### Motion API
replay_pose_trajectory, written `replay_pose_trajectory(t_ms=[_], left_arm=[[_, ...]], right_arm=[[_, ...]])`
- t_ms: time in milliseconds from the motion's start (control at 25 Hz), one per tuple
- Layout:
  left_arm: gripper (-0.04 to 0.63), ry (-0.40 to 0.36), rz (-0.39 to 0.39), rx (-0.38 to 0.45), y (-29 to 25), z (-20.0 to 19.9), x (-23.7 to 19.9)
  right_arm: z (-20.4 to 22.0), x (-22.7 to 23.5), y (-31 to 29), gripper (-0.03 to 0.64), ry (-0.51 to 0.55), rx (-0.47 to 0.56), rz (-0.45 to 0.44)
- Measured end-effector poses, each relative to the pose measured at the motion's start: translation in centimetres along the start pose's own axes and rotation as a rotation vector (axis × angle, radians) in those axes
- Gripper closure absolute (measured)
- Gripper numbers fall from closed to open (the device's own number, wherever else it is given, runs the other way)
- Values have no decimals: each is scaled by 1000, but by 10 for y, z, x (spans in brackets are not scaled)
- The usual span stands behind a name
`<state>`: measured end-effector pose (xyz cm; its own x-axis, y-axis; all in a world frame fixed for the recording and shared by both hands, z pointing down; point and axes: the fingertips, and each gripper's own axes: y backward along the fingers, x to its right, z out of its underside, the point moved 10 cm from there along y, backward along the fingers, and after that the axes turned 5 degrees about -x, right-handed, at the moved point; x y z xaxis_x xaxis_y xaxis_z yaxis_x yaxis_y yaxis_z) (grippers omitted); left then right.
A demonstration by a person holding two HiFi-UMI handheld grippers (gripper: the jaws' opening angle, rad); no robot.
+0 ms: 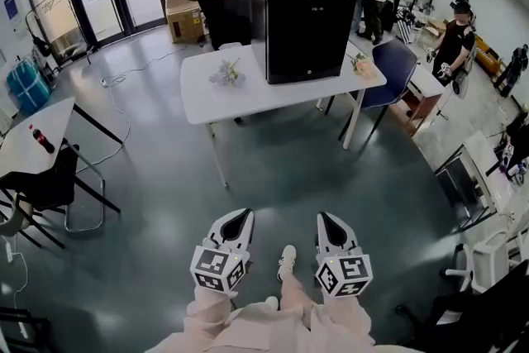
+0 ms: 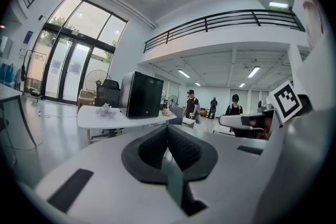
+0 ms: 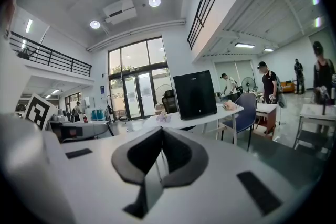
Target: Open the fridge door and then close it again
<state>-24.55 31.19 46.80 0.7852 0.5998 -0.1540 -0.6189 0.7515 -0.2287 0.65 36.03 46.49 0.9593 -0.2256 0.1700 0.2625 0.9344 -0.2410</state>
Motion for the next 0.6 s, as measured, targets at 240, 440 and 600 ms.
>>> replay_pose_trajectory(t_ms=[240,440,600], left_arm=[[584,-3,-15,3,-51,-17,-15],[584,-1,-40,8,-92,-37,-31],[584,3,-62,14,-125,-51,-40]], right_arm=[[-19,33,-49,606,9,-10,-18],[-44,56,-95,606,29,-16,-46],[-60,78,-129,606,44,-29,-72]])
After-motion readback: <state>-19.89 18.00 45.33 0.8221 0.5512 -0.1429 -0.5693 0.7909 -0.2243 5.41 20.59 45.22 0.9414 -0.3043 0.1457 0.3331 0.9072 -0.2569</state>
